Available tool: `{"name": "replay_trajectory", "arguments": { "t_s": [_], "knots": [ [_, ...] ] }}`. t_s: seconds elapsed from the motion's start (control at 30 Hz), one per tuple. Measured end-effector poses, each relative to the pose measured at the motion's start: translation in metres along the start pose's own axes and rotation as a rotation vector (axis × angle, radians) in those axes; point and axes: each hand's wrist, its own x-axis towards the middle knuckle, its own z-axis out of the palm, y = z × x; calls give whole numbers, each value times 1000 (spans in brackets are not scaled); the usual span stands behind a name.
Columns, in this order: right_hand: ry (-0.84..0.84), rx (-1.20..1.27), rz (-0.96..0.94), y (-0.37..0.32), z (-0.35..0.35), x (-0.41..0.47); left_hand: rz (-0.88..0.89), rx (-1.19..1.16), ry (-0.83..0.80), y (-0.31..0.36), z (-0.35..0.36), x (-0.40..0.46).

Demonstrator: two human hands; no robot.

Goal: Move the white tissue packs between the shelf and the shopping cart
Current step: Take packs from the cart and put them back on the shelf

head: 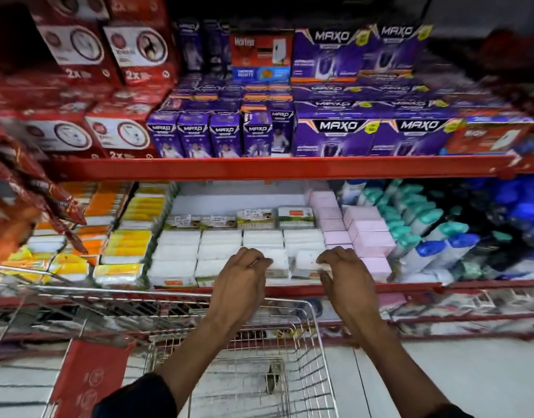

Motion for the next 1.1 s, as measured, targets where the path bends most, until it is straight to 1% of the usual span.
{"name": "replay_trajectory", "arguments": {
  "t_s": [0.17,0.4,0.53,0.73,0.97,1.1],
  "knots": [
    [-25,-13,7,8,18,15,-29,30,-49,-5,23,14],
    [-115,-62,12,18,48,24,-114,79,-131,-15,52,17],
    [-137,-73,16,20,60,29,-138,85,-157,-19,65,18],
    [-133,-87,12,23,64,36,-159,68,-181,-22,77,17],
    [-188,-117,24,29,77,34,-164,55,-188,-26,83,18],
    [-176,-108,24,32,82,32,-158,38,-176,-27,84,19]
  ]
}}
